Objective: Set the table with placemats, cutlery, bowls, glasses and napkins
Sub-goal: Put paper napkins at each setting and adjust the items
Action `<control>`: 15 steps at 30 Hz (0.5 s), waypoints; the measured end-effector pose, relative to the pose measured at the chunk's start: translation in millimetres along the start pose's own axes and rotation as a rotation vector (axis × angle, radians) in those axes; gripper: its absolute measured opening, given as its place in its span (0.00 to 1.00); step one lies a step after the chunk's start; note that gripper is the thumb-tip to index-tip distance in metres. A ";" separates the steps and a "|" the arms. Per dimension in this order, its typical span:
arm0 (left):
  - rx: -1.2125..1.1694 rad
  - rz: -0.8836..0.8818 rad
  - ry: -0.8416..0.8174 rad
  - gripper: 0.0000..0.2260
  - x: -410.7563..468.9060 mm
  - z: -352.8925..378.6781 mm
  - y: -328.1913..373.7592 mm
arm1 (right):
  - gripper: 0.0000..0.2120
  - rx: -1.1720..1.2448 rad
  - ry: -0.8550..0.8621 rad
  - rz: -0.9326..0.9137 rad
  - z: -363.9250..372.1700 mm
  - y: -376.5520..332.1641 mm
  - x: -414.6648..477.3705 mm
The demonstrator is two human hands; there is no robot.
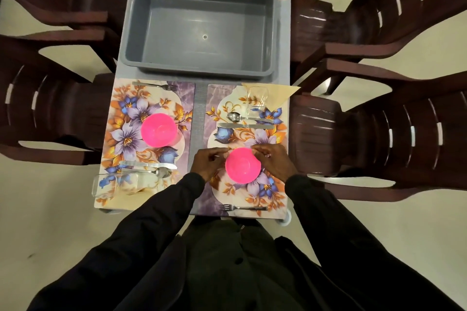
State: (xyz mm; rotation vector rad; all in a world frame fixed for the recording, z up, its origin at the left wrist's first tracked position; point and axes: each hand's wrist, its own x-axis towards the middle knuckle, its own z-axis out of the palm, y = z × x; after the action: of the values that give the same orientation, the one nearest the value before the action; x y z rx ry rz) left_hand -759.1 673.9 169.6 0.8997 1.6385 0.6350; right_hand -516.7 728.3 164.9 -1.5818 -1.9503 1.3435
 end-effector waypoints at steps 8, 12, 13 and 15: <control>-0.024 -0.124 -0.025 0.09 -14.9 9.3 -9.9 | 0.10 0.168 0.064 0.101 15.8 8.1 -36.7; -0.039 -0.131 0.002 0.09 -15.3 9.8 -8.9 | 0.10 0.195 0.094 0.117 21.0 7.0 -38.6; -0.044 -0.135 0.004 0.09 -15.2 9.8 -8.4 | 0.10 0.202 0.088 0.121 21.3 6.3 -38.2; -0.047 -0.131 0.007 0.10 -16.0 10.0 -6.2 | 0.10 0.190 0.072 0.107 19.8 4.7 -37.5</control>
State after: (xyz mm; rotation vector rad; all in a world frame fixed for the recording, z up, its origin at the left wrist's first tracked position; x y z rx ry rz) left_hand -749.2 656.8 171.1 0.7509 1.6668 0.5842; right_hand -514.7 685.8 162.7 -1.6380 -1.6629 1.4447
